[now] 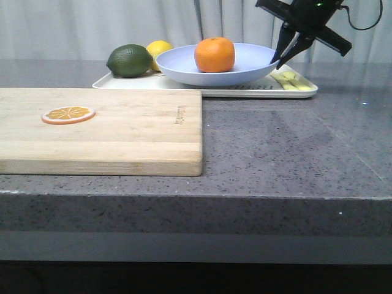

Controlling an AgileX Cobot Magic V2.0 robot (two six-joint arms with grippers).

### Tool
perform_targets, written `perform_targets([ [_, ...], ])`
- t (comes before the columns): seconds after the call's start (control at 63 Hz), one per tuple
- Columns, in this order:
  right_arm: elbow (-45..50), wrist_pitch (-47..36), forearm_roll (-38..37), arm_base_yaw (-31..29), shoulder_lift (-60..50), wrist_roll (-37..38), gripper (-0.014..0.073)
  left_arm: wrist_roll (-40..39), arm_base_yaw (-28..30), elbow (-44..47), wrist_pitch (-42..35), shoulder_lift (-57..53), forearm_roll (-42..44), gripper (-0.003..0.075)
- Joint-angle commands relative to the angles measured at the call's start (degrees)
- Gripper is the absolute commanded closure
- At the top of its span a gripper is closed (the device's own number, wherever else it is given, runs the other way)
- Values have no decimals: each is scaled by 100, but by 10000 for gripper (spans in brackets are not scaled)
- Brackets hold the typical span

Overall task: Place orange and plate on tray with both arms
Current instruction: 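Slide the blue plate with the orange onto the white tray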

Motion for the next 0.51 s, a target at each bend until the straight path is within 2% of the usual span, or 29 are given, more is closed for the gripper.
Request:
perform_targets([
  [0.0,-394,-347,236,-14,-303,88,704,-54,1,-161,-453,11,-117,61],
  [0.254,-401,-431,247,-14,-252,152,685,-54,1,-161,-453,11,-153,61],
  [0.492,-401,-477,247,-14,-252,208,494,-54,1,-161,-453,11,-153,61],
])
